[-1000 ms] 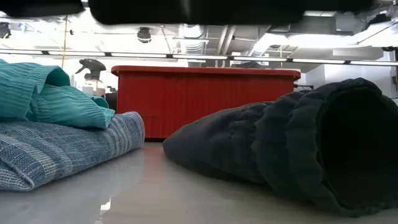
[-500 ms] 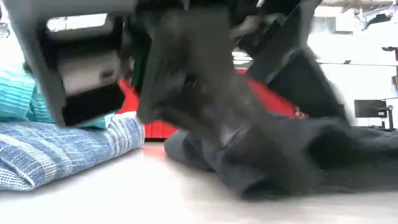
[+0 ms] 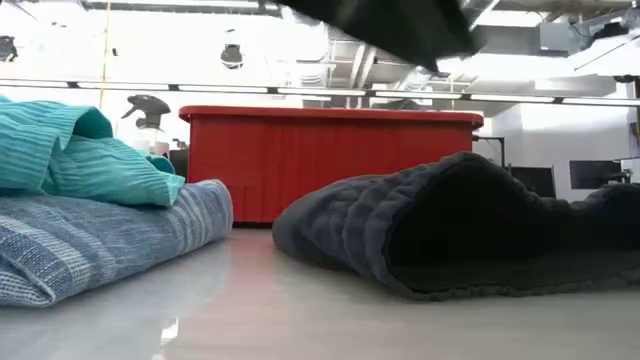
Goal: Fold Laundry from Bin
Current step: Fold the black shorts from the red organizer bin
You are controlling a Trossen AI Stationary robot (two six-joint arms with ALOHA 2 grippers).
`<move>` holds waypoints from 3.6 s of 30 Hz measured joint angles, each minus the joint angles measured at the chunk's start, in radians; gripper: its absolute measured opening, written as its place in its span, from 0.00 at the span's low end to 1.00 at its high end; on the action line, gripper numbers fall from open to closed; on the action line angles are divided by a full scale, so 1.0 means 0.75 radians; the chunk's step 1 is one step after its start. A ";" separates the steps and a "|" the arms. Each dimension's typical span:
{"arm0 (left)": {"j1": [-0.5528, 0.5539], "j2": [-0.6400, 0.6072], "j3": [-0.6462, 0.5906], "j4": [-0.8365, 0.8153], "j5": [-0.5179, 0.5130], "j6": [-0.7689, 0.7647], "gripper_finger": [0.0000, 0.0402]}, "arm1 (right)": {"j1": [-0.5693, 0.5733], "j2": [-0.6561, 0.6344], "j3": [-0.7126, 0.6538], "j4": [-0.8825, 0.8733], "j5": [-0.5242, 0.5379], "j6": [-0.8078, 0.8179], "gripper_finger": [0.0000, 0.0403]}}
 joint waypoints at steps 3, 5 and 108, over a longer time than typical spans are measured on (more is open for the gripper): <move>0.000 0.012 -0.004 -0.167 0.070 -0.030 0.61 | 0.000 0.000 0.000 0.001 0.000 0.002 0.49; -0.002 0.021 -0.009 -0.239 0.115 -0.030 0.60 | 0.000 0.000 0.000 0.001 0.000 0.001 0.49; 0.041 -0.111 0.442 -1.410 0.264 -0.254 0.00 | -0.970 0.016 -0.164 0.050 0.606 -0.790 0.10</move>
